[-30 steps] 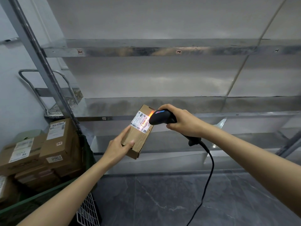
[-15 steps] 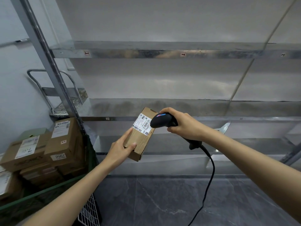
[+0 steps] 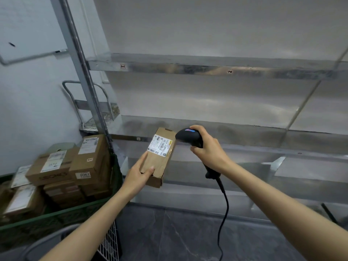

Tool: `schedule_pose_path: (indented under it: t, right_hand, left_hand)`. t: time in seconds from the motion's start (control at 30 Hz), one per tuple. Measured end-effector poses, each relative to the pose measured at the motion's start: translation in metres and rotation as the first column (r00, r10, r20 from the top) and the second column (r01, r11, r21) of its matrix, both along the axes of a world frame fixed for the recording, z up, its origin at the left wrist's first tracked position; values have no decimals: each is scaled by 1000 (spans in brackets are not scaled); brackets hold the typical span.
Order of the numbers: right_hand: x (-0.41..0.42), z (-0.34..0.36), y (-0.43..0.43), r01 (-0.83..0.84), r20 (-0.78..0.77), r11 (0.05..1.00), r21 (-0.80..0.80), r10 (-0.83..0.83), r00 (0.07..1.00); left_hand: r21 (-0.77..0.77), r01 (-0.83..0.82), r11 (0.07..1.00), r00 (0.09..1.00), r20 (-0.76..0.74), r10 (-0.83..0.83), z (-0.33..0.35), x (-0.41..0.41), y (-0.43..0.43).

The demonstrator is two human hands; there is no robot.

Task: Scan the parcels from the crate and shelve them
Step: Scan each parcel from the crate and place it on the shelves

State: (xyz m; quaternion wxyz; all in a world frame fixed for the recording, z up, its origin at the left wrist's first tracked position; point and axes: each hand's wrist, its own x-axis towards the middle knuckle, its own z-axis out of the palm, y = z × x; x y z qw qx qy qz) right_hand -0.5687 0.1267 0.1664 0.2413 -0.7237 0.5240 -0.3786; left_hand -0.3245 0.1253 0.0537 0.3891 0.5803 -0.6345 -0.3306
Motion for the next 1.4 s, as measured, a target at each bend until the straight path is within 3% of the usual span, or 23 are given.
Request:
schedule_pose_path:
  t: [0.4,0.8,1.4]
  right_hand:
    - [73,-16,-70,154,127,988,3,-153,980]
    - [162,-33,-153,295,176,955,37,-297,939]
    - [169,-60,-231,293,123,949,118,-306,944]
  left_hand:
    - [55,-66,996,986,-147,74,-1,83,-96]
    - [139,-12,990,995,-96,25,-14,171,-217]
    - [298,-90,950,994,-24,102,-71,193,-316]
